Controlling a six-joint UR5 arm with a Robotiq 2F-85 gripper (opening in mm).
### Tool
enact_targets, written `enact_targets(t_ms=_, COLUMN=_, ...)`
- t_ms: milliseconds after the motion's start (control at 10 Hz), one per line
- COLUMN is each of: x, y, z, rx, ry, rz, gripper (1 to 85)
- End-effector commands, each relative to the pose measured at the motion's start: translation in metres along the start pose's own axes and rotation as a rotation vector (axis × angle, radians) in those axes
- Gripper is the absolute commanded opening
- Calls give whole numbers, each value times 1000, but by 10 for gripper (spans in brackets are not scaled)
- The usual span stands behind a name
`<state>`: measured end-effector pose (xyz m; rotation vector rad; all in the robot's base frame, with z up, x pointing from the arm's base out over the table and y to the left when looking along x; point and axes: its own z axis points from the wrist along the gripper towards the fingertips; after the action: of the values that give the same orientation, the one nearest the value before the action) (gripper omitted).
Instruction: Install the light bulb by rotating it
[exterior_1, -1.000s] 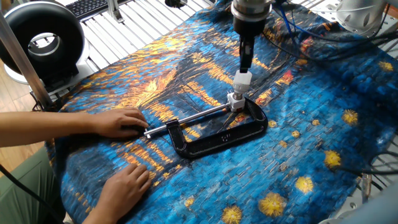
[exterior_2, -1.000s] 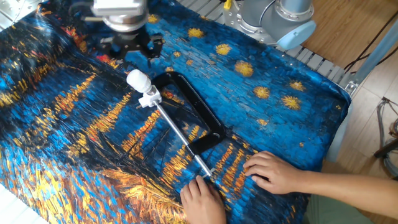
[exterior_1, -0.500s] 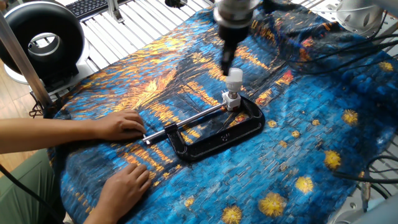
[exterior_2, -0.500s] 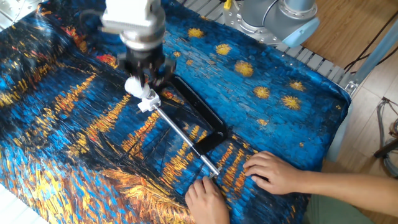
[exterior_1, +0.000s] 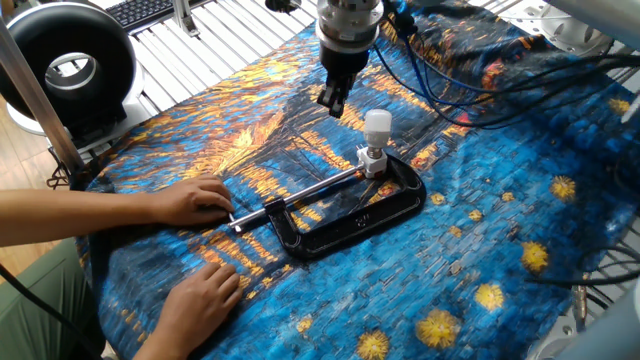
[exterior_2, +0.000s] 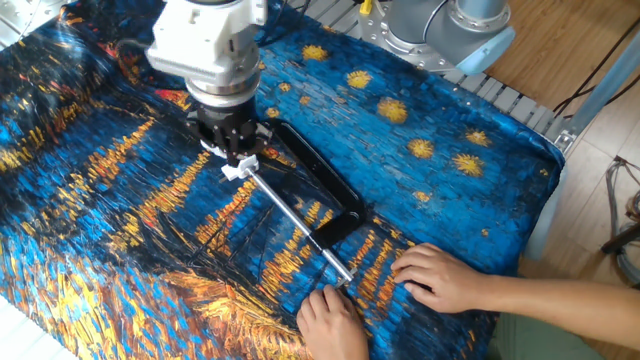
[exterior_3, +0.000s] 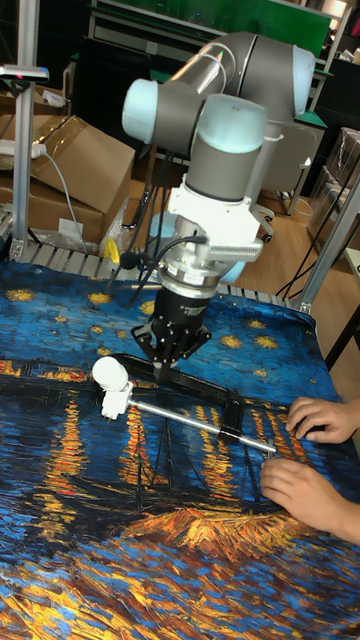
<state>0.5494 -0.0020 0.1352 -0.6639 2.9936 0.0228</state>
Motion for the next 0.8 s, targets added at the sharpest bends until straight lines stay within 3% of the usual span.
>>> enact_targets(t_ms=0, x=8, y=7, z=-12, rx=-121, ry=-4, rz=-29, gripper=257)
enact_targets(t_ms=100, x=19, y=2, z=-10, rx=-135, ry=9, rz=-73, gripper=430)
enact_targets(t_ms=400, x=37, y=-4, z=-5, rx=-199, ry=-16, rz=-80, gripper=500)
enact_targets(t_ms=500, x=45, y=-10, z=-1, rx=-203, ry=-18, rz=-96, gripper=547)
enact_targets(t_ms=700, x=60, y=-22, z=-2, rx=-185, ry=-11, rz=-104, gripper=557)
